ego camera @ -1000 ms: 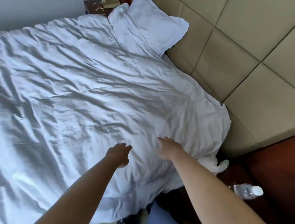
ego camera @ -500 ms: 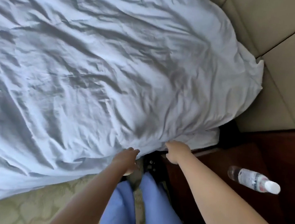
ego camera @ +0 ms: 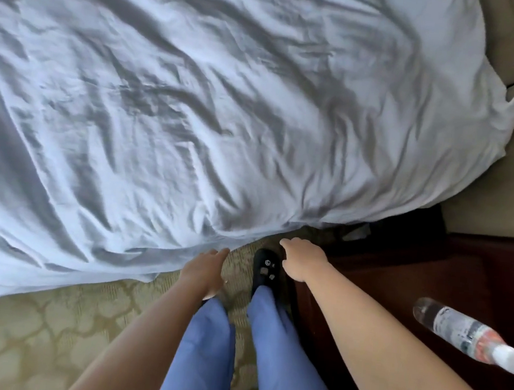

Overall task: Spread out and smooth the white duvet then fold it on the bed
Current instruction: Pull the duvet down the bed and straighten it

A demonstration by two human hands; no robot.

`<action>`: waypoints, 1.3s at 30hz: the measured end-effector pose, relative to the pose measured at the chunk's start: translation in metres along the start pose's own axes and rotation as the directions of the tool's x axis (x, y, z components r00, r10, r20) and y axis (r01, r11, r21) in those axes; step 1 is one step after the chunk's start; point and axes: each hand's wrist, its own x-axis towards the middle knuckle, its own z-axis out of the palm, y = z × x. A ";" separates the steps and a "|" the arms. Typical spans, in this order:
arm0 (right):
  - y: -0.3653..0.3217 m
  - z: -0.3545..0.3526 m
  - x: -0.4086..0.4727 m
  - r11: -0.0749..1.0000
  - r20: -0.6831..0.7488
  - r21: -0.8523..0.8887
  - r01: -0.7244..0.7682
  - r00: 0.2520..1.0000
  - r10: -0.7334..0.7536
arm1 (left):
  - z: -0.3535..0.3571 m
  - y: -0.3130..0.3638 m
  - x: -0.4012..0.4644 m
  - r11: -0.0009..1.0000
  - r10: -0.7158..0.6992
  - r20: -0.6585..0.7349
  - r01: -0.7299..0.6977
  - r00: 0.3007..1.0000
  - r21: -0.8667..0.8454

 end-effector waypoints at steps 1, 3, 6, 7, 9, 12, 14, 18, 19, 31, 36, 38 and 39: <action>-0.005 0.001 0.001 1.000 -0.003 -0.004 0.010 1.000 -0.010 | 0.003 -0.004 -0.004 1.000 -0.013 -0.001 0.013 1.000 -0.007; -0.017 0.001 -0.001 0.999 -0.002 -0.012 0.032 0.999 -0.032 | 0.010 -0.013 -0.013 0.999 -0.032 0.001 0.032 1.000 -0.018; -0.040 -0.003 -0.008 0.996 -0.023 -0.033 0.080 0.996 -0.081 | 0.017 -0.026 -0.031 0.997 -0.057 0.001 0.057 0.998 -0.055; -0.049 -0.005 -0.010 0.995 -0.030 -0.039 0.094 0.995 -0.095 | 0.018 -0.031 -0.038 0.996 -0.060 -0.001 0.060 0.998 -0.073; -0.068 -0.009 -0.016 0.992 -0.030 -0.050 0.118 0.992 -0.120 | 0.020 -0.044 -0.049 0.991 -0.072 -0.009 0.070 0.997 -0.112; -0.099 -0.013 -0.023 0.984 -0.046 -0.063 0.164 0.985 -0.167 | 0.022 -0.067 -0.067 0.983 -0.105 -0.033 0.099 0.994 -0.153; -0.121 -0.014 -0.029 0.979 -0.058 -0.083 0.186 0.980 -0.191 | 0.024 -0.085 -0.081 0.983 -0.117 -0.036 0.110 0.993 -0.144; -0.165 -0.022 -0.053 0.976 -0.081 -0.137 0.172 0.980 -0.184 | 0.021 -0.125 -0.115 0.988 -0.126 -0.068 0.119 0.990 -0.097; -0.179 -0.027 -0.061 0.975 -0.103 -0.152 0.165 0.978 -0.181 | 0.017 -0.136 -0.126 0.989 -0.128 -0.092 0.121 0.987 -0.083; -0.348 -0.107 -0.134 0.931 -0.261 -0.267 0.250 0.911 -0.320 | -0.081 -0.252 -0.228 0.991 -0.137 -0.447 0.115 0.884 -0.076; -0.379 -0.132 -0.126 0.911 -0.256 -0.303 0.280 0.897 -0.360 | -0.096 -0.278 -0.243 0.981 -0.193 -0.490 0.155 0.850 -0.118; -0.389 -0.136 -0.123 0.902 -0.245 -0.323 0.286 0.896 -0.372 | -0.091 -0.288 -0.247 0.975 -0.218 -0.466 0.175 0.857 -0.135; -0.394 -0.136 -0.124 0.900 -0.237 -0.324 0.292 0.896 -0.376 | -0.088 -0.291 -0.249 0.974 -0.222 -0.443 0.182 0.869 -0.132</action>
